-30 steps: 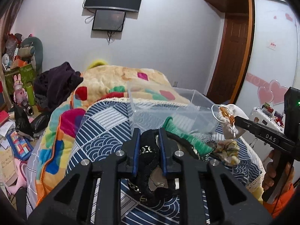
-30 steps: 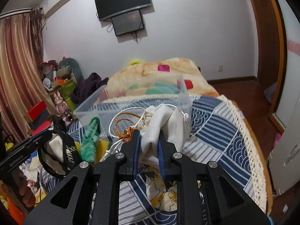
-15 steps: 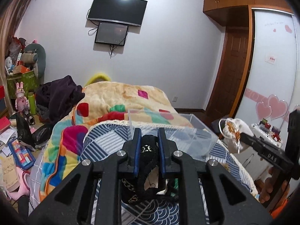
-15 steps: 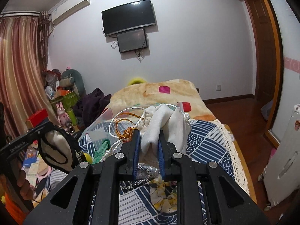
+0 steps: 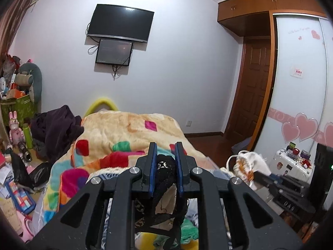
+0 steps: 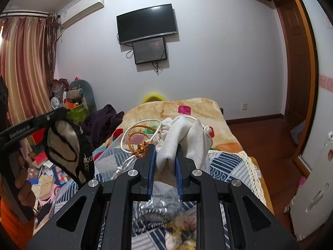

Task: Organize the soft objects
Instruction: 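Carry the bra with the left gripper into the clear box while the right gripper drops the cloth bag in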

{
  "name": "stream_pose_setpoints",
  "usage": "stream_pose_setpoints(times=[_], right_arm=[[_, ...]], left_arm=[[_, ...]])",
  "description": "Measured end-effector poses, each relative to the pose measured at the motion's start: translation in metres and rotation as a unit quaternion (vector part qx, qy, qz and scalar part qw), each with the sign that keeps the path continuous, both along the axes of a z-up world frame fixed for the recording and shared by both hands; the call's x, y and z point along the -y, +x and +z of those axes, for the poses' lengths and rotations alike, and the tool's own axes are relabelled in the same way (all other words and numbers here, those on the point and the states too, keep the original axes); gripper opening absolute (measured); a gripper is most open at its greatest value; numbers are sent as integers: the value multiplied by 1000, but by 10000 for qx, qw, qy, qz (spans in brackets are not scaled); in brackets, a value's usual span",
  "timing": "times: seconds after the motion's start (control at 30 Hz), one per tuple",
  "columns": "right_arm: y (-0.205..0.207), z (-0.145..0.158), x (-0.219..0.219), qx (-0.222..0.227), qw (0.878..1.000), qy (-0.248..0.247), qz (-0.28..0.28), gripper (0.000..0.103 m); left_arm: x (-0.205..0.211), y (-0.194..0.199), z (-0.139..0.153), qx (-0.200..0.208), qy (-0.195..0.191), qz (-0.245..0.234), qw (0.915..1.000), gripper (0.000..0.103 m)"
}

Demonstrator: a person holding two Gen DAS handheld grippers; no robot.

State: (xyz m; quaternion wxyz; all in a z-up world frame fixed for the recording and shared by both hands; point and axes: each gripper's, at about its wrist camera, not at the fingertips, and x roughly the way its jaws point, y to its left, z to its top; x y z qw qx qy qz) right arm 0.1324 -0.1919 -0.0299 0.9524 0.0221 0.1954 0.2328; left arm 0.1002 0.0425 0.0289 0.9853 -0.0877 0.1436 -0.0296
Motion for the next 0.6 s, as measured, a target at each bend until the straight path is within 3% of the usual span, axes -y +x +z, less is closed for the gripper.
stream_pose_setpoints(times=[0.27, 0.6], right_arm=[[20, -7, -11, -123, 9998, -140, -50, 16], [57, -23, -25, -612, 9975, -359, -49, 16]], left_arm=[[6, 46, 4, -66, -18, 43, 10000, 16], [13, 113, -28, -719, 220, 162, 9970, 16]])
